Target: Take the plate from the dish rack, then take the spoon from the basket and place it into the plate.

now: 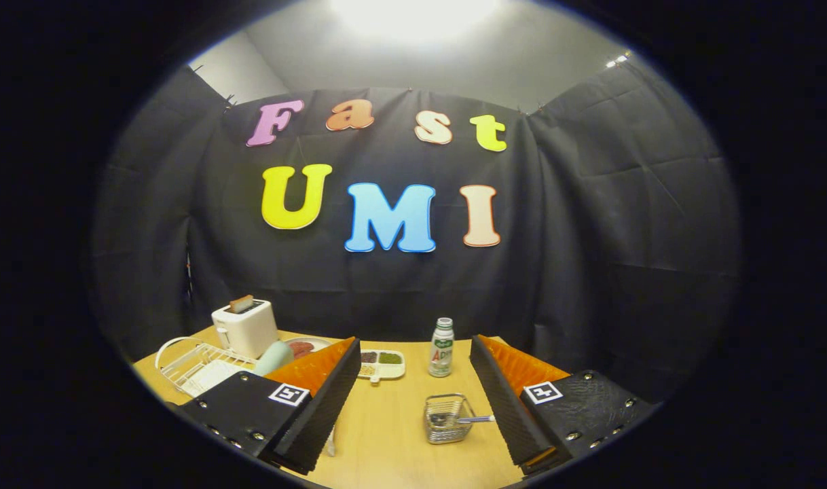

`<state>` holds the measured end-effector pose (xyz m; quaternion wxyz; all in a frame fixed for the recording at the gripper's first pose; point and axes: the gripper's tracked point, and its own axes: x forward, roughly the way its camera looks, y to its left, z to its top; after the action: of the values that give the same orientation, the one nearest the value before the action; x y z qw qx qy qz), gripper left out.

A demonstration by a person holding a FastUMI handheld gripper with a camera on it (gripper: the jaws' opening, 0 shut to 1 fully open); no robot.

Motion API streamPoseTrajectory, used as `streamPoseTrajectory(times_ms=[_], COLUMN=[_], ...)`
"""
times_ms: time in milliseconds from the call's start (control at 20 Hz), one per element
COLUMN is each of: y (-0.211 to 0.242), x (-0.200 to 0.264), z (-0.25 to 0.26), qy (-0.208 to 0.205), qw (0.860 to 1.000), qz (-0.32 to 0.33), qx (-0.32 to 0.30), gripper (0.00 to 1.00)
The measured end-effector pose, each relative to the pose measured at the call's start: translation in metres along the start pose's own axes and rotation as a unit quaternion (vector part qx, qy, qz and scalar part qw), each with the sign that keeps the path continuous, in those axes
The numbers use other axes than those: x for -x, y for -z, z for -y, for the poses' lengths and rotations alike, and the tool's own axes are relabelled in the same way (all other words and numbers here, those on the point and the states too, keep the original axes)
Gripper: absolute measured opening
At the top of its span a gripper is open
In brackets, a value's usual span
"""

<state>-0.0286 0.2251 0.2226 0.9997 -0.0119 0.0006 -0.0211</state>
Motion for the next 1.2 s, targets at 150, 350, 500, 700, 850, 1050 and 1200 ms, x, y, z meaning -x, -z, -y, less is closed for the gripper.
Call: streamPoseTrajectory(times_ms=[150,350,500,700,850,1050,1200], y=[0.008,0.032,0.053,0.079,0.103,0.137,0.156], x=[-0.005,-0.014,-0.027,-0.048,-0.069,-0.095,-0.110], z=[-0.047,-0.100,-0.129,-0.156,-0.174,-0.187,-0.195], qy=[-0.043,-0.084,-0.094,-0.099,-0.102,-0.100,-0.109], qw=[0.999,0.995,0.992,0.987,0.983,0.974,0.967], qz=[-0.018,-0.055,-0.082,-0.119,-0.147,-0.193,-0.220], qx=[-0.003,-0.012,-0.021,-0.034,-0.039,-0.064,-0.073], gripper=[0.99,0.99,0.99,0.99,0.94,0.94,0.88])
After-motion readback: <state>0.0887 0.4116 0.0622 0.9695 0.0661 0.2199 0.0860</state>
